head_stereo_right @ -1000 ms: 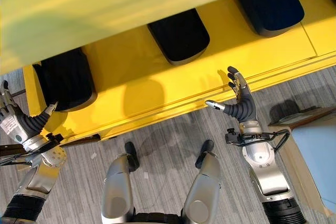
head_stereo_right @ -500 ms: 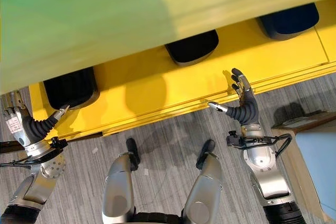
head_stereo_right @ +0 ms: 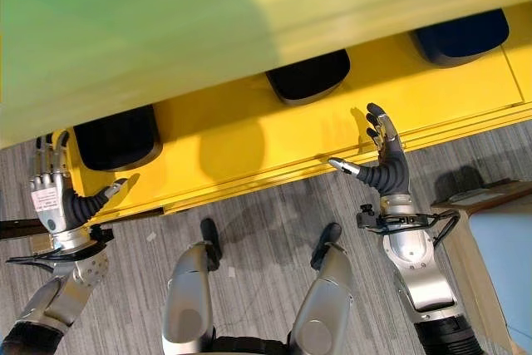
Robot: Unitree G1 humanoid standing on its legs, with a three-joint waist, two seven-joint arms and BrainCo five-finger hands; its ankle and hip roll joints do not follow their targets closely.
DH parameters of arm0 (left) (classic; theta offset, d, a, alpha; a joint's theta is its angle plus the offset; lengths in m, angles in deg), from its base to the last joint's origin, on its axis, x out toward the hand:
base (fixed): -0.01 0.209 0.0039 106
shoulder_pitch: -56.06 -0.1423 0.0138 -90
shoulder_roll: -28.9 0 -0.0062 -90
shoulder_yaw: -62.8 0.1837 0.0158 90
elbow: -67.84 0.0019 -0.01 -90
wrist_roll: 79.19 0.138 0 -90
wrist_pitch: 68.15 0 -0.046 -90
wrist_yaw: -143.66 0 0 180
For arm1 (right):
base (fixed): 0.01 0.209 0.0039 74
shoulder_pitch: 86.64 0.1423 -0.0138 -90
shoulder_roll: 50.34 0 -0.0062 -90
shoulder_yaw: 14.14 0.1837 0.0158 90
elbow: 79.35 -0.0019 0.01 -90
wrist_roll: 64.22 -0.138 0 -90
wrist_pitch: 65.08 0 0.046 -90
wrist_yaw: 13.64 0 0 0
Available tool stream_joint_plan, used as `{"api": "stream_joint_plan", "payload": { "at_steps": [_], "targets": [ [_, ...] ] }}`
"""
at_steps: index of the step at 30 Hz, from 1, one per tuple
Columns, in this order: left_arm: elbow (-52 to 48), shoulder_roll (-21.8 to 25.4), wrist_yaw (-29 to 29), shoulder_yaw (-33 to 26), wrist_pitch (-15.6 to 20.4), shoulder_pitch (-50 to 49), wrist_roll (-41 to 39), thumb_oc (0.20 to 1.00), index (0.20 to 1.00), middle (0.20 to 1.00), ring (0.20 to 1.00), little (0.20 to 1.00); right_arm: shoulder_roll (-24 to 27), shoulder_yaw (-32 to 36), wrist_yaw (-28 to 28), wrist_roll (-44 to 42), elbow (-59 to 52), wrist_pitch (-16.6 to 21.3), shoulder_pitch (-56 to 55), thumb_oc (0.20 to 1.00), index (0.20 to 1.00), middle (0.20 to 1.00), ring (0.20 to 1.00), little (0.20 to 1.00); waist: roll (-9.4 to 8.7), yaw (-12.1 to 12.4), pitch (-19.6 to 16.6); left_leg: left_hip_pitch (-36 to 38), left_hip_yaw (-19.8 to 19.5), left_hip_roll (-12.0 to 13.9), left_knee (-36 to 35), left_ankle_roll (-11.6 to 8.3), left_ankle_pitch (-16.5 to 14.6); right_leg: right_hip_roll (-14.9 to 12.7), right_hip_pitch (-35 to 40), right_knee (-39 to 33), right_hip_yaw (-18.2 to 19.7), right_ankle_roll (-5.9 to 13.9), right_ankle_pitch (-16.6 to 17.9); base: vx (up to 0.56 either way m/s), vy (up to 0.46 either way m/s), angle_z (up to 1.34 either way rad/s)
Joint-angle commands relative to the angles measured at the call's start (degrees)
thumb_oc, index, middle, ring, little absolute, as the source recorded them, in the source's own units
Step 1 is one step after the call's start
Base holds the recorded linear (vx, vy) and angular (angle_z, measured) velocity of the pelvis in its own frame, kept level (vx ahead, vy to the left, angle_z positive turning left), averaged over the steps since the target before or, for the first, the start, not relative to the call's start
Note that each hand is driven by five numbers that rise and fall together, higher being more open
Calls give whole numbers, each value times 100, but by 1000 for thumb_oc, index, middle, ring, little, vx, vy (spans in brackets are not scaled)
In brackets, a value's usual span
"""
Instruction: Move parts from the plastic box to the shelf.
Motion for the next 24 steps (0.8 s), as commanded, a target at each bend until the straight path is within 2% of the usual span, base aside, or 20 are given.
{"api": "stream_joint_plan", "payload": {
  "at_steps": [1, 3, 4, 5, 12, 17, 24],
  "targets": [
    [-107, 345, -57, -138, -190, -132, 307, 1000, 1000, 1000, 1000, 1000, -37, 259, -81, -63, -177, 411, 74, 1000, 1000, 1000, 1000, 1000, -123, -72, -132, 117, 200, -133, 344, 340, -432, -10, 109, -399, 84, 528, 204, 6, -3, -4],
    [60, 327, -103, -29, -404, -142, 348, 1000, 1000, 1000, 1000, 1000, -25, 232, -87, -64, -144, 436, 96, 1000, 1000, 1000, 1000, 1000, -124, -95, -132, 123, 208, -101, 373, 332, -436, -9, 81, -329, 116, 515, 185, 30, 15, -4],
    [215, 305, -176, 66, -709, -71, 322, 1000, 1000, 1000, 1000, 1000, -18, 208, -40, -69, -102, 444, 107, 1000, 1000, 1000, 1000, 1000, -135, -134, -155, 155, 231, -85, 380, 342, -441, -2, 96, -309, 139, 510, 175, 59, 35, -3],
    [299, 303, -225, 110, -835, -18, 105, 1000, 1000, 1000, 1000, 1000, -21, 202, -6, -71, -69, 466, 102, 1000, 1000, 1000, 1000, 1000, -138, -163, -161, 165, 236, -77, 382, 338, -443, 7, 91, -300, 162, 507, 173, 64, 37, -3],
    [637, 219, -324, 151, -1308, 390, -177, 1000, 1000, 1000, 1000, 1000, -53, 198, 100, -78, -86, 336, 154, 1000, 1000, 1000, 1000, 1000, -184, -255, -188, 101, 222, 12, 514, 316, -455, 31, 4, -246, 269, 491, 183, 34, 10, -4],
    [695, 173, -524, 60, -1614, 262, -189, 1000, 1000, 1000, 1000, 1000, -53, 239, 173, -142, -142, 289, 60, 1000, 1000, 1000, 1000, 1000, -210, -267, -189, 79, 209, 48, 582, 307, -465, 47, -22, -183, 303, 476, 164, 40, 5, -5],
    [628, 196, -542, -69, -1544, 246, -73, 1000, 1000, 1000, 1000, 1000, -49, 275, 225, -164, -183, 250, 2, 1000, 1000, 1000, 1000, 1000, -210, -285, -188, 40, 197, 63, 630, 306, -472, 61, -63, -120, 335, 464, 134, 11, 4, -1]
  ]
}}
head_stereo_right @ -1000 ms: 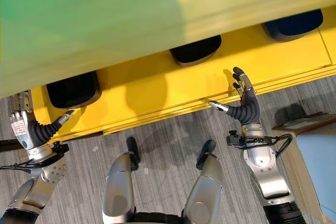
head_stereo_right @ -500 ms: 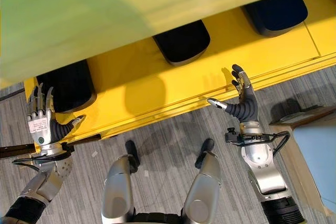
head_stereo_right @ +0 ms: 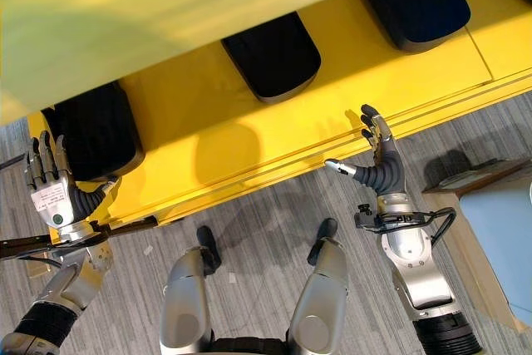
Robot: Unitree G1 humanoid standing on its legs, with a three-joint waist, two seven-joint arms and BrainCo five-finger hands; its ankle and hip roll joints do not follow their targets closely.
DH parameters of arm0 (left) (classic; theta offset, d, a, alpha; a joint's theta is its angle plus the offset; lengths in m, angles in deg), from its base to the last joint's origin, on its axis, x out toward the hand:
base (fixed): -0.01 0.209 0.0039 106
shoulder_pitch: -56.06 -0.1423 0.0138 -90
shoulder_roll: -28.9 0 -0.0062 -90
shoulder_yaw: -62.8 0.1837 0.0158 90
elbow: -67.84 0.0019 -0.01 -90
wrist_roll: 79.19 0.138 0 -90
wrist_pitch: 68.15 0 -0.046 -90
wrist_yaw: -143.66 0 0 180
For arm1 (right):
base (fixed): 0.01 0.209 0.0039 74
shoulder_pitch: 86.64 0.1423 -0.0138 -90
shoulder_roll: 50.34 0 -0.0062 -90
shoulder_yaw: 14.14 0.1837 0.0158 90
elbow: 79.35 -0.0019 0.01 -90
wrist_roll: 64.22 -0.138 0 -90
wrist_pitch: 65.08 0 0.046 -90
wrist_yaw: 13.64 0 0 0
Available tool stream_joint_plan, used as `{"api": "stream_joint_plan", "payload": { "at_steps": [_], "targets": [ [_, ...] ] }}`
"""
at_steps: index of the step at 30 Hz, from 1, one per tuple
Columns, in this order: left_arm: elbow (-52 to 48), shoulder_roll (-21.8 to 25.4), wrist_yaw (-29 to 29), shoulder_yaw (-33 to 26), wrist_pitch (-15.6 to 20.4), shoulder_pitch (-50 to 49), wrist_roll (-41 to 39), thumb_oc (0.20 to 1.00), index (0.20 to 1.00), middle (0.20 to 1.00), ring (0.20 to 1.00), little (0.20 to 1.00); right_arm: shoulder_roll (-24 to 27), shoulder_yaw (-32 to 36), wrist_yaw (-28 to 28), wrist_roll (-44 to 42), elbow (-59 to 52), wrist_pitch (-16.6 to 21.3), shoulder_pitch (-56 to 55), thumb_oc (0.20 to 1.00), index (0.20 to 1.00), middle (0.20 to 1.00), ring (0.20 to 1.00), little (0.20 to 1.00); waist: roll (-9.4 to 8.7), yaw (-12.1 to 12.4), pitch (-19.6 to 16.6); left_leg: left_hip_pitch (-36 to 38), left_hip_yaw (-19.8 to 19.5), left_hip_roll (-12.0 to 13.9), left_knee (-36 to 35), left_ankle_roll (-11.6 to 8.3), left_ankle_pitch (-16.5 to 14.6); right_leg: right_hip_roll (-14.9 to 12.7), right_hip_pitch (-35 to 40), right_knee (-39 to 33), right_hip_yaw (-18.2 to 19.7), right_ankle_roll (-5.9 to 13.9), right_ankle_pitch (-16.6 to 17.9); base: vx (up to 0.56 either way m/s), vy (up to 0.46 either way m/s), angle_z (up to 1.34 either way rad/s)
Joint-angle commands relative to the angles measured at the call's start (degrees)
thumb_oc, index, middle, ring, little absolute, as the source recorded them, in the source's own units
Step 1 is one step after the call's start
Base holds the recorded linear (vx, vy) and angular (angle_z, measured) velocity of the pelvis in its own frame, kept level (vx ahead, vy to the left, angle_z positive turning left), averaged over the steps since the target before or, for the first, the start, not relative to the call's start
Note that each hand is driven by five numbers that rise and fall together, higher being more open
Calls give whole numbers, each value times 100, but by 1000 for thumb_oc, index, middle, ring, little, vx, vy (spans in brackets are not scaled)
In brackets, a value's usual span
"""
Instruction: Move parts from the plastic box to the shelf.
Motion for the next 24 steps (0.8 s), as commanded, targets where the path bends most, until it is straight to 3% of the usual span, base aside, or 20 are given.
{"api": "stream_joint_plan", "payload": {
  "at_steps": [1, 24],
  "targets": [
    [-139, 268, -216, -324, -37, -176, 64, 1000, 1000, 1000, 1000, 1000, -61, 316, 47, -100, -230, 251, -13, 1000, 1000, 1000, 1000, 1000, -206, 35, -191, 29, 119, -3, 399, 268, -302, 8, 2, -160, 154, 453, 120, 0, 0, 0],
    [-80, 315, -295, -400, -214, -65, 49, 1000, 1000, 1000, 1000, 1000, -47, 295, 208, -158, -238, 177, -77, 1000, 1000, 1000, 1000, 1000, -239, -64, -243, 17, 108, 103, 686, 280, -426, 27, -14, 73, 300, 425, 11, 34, 10, -4]
  ]
}}
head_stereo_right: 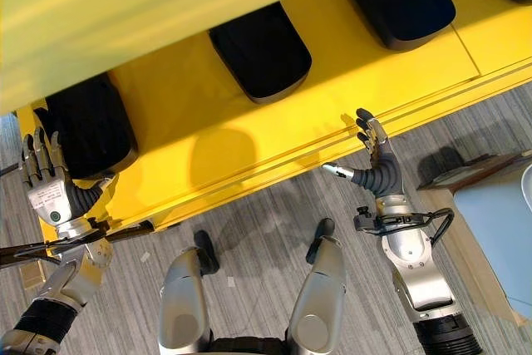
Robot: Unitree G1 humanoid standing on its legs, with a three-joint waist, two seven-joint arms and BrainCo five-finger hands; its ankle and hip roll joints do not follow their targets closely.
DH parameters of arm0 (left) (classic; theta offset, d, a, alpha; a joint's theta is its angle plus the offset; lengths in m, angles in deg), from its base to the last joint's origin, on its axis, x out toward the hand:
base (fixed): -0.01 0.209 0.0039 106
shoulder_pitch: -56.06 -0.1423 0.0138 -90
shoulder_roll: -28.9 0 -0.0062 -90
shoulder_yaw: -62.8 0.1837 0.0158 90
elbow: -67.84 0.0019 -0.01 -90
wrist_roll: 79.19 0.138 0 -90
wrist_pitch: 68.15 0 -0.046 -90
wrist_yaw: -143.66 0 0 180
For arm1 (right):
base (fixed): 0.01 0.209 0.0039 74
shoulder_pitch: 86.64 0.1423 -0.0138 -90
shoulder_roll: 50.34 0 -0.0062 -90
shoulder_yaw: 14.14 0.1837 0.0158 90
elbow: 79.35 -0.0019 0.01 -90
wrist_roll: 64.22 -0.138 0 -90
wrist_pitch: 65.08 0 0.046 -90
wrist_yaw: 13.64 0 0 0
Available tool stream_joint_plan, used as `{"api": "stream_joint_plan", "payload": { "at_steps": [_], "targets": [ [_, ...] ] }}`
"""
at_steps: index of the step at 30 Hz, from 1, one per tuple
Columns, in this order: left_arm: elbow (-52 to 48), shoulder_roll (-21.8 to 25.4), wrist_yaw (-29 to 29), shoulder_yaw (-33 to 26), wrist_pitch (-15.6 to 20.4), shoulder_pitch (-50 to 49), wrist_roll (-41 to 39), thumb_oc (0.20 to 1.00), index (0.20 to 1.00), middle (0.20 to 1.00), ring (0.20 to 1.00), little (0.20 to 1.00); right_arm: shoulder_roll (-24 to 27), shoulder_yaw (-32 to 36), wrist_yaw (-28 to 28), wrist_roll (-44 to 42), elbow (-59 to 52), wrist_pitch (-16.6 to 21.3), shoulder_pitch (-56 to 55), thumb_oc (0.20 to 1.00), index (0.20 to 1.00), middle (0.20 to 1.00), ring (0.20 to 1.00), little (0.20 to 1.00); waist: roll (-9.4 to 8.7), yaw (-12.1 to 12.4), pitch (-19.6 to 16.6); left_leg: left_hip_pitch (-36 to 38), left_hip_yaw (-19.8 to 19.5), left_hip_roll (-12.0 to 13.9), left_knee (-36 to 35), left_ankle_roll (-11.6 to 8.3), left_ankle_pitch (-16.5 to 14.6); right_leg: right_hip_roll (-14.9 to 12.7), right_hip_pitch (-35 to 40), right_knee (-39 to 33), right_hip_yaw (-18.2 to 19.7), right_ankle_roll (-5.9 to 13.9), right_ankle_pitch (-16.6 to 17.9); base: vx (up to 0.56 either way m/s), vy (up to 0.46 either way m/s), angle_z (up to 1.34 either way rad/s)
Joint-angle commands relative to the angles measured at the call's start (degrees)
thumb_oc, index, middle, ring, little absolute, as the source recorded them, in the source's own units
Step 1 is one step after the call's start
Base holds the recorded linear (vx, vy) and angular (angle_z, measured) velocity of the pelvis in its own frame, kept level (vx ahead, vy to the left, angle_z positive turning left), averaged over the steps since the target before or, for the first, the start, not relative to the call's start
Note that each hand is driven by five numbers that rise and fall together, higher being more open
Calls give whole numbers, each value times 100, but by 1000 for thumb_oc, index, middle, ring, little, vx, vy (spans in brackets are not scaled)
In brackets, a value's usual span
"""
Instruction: Move parts from the plastic box to the shelf.
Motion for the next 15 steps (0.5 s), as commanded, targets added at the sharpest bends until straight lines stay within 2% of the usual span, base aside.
{"api": "stream_joint_plan", "payload": {
  "at_steps": [1, 15],
  "targets": [
    [-71, 314, -309, -359, -98, -189, 49, 1000, 1000, 1000, 1000, 1000, -38, 305, 33, -136, -239, 237, -77, 1000, 1000, 1000, 1000, 1000, -197, -18, -273, 33, 50, -34, 195, 281, -104, -31, 64, -182, 89, 411, 114, 38, 10, -2],
    [-90, 344, -301, -422, -167, -192, -4, 1000, 1000, 1000, 1000, 1000, -26, 281, 54, -151, -265, 193, -81, 1000, 1000, 1000, 1000, 1000, -183, -26, -273, 30, 33, -46, 152, 269, -71, -18, 49, -181, 104, 412, 111, 3, 1, 0]
  ]
}}
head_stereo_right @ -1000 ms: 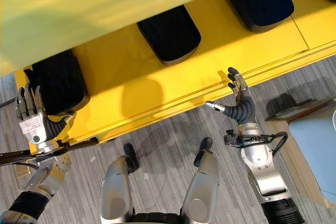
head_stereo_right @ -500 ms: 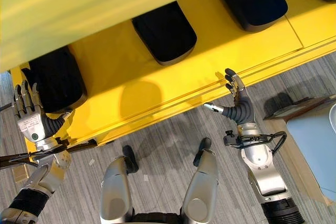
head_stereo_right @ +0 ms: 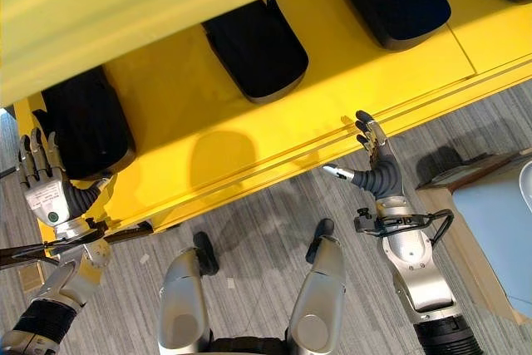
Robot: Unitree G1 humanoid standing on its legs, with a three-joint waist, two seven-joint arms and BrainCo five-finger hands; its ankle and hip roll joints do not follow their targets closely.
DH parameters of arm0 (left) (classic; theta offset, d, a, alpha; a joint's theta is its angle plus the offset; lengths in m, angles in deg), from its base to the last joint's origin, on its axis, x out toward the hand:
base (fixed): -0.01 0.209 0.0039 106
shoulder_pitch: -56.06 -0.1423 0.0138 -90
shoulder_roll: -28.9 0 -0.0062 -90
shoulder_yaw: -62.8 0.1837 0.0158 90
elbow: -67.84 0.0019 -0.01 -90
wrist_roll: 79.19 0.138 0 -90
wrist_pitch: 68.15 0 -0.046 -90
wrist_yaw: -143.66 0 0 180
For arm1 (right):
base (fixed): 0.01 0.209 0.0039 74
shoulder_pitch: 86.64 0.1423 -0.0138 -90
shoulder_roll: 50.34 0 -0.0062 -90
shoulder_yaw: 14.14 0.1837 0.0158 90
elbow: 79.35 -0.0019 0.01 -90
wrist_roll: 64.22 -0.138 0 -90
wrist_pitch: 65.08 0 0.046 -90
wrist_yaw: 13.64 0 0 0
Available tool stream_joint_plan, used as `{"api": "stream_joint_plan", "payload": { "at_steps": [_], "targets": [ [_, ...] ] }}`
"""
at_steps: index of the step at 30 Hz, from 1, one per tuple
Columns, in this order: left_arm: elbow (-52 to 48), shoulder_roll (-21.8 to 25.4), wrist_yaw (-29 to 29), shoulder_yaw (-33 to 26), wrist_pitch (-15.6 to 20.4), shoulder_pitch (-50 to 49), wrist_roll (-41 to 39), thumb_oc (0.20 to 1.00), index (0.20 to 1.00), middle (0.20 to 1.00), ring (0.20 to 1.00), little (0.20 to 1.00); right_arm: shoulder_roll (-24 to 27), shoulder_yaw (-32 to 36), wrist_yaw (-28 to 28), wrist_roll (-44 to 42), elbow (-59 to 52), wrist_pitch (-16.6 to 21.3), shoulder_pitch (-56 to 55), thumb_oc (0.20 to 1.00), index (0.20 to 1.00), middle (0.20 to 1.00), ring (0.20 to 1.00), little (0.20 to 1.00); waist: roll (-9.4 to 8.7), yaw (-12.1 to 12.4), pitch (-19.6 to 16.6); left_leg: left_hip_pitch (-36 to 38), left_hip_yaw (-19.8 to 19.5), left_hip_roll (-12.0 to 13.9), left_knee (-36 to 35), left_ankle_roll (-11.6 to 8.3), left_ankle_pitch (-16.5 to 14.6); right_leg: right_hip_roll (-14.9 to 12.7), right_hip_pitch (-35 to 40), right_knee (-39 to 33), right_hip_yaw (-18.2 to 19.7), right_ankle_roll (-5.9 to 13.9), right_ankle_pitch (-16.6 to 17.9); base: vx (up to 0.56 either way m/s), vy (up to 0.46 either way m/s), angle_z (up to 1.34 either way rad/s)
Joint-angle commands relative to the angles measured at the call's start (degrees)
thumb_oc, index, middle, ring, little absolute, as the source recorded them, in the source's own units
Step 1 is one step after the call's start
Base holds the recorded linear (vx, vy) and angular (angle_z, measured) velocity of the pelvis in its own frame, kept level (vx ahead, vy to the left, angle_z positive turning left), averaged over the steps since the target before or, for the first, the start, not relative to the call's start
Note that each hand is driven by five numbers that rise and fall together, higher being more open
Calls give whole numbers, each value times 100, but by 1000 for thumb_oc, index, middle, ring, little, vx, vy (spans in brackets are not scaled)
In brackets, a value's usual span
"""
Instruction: Move parts from the plastic box to the shelf.
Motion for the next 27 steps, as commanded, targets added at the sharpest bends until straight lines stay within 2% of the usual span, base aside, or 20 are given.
{"api": "stream_joint_plan", "payload": {
  "at_steps": [1, 7, 8, 9, 27],
  "targets": [
    [-81, 338, -307, -378, -64, -194, -2, 1000, 1000, 1000, 1000, 1000, -23, 282, 3, -56, -258, 213, -29, 1000, 1000, 1000, 1000, 1000, -183, -11, -273, 34, 30, -73, 133, 272, -61, -32, 62, -203, 96, 419, 125, 0, 0, 0],
    [-34, 346, -364, -394, -86, -167, -32, 1000, 1000, 1000, 1000, 1000, -25, 279, 27, -49, -251, 233, -39, 1000, 1000, 1000, 1000, 1000, -181, -31, -287, 56, 38, -62, 135, 265, -65, -33, 81, -179, 96, 411, 96, 12, 2, 0],
    [-26, 340, -366, -403, -102, -148, -49, 1000, 1000, 1000, 1000, 1000, -26, 287, 43, -69, -237, 222, -38, 1000, 1000, 1000, 1000, 1000, -173, -31, -318, 106, -15, -80, 149, 215, -172, -24, 128, -145, 120, 465, 2, 0, 0, 0],
    [-29, 326, -362, -421, -108, -147, -44, 1000, 1000, 1000, 1000, 1000, -19, 304, 65, -78, -255, 206, -43, 1000, 1000, 1000, 1000, 1000, -182, -44, -307, 74, 40, -73, 122, 268, -58, -15, 102, -190, 98, 400, 96, 0, 0, 0],
    [25, 323, -306, -329, -141, 13, -69, 1000, 1000, 1000, 1000, 1000, -11, 261, 125, -57, -249, 211, -28, 1000, 1000, 1000, 1000, 1000, -180, -96, -336, 102, 49, -61, 89, 276, -7, -1, 128, -192, 124, 383, 106, -2, 0, -1]
  ]
}}
